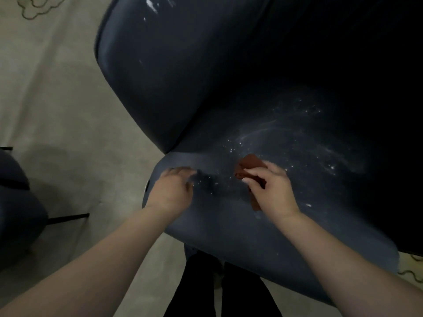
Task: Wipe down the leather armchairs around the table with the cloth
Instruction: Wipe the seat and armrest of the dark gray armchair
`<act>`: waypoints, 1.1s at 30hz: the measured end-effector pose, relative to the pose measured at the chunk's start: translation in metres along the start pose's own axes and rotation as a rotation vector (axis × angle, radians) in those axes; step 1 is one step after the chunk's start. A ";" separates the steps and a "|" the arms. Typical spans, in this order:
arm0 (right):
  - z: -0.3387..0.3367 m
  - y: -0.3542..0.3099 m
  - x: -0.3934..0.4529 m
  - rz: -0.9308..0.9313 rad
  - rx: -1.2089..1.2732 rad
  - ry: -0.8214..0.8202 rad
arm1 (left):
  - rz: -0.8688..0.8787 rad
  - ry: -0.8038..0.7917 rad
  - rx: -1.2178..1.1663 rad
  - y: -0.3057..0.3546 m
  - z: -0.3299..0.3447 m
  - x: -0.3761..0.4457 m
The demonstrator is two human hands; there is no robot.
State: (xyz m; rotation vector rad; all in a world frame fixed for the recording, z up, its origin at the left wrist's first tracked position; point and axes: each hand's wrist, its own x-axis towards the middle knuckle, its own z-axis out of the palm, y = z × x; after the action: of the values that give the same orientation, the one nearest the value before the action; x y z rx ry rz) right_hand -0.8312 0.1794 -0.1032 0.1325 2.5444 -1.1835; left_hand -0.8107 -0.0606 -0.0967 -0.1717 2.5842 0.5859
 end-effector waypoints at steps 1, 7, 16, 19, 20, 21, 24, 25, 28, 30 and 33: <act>0.004 0.003 0.003 -0.021 -0.020 0.021 | 0.010 0.005 0.018 -0.004 0.006 0.003; 0.033 0.012 0.019 -0.105 -0.173 0.025 | 0.049 0.129 0.013 -0.018 0.026 0.019; 0.051 0.022 0.013 -0.193 -0.411 0.096 | 0.087 0.025 0.163 -0.049 0.048 0.025; 0.055 0.024 0.017 -0.286 -0.375 0.151 | 0.103 0.024 0.167 -0.058 0.051 0.021; 0.056 0.023 0.021 -0.308 -0.351 0.172 | 0.107 0.030 0.156 -0.059 0.052 0.020; 0.059 0.020 0.026 -0.323 -0.320 0.194 | 0.112 0.035 0.144 -0.061 0.053 0.019; 0.076 0.009 0.039 -0.337 -0.247 0.219 | 0.121 0.055 0.125 -0.063 0.055 0.018; 0.082 0.007 0.039 -0.351 -0.245 0.199 | 0.124 0.065 0.125 -0.063 0.056 0.018; 0.090 0.019 0.015 -0.485 -0.339 0.084 | 0.134 0.085 0.112 -0.065 0.058 0.015; 0.084 0.032 -0.005 -0.531 -0.365 0.037 | 0.133 0.093 0.118 -0.068 0.059 0.012; 0.080 0.037 0.001 -0.436 -0.329 0.149 | 0.134 0.093 0.116 -0.072 0.062 0.008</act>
State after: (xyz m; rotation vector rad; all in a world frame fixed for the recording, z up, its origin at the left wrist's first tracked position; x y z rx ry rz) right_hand -0.8034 0.1430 -0.1788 -0.4487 2.9552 -0.8923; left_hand -0.7756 -0.0992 -0.1766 0.0127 2.7272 0.4837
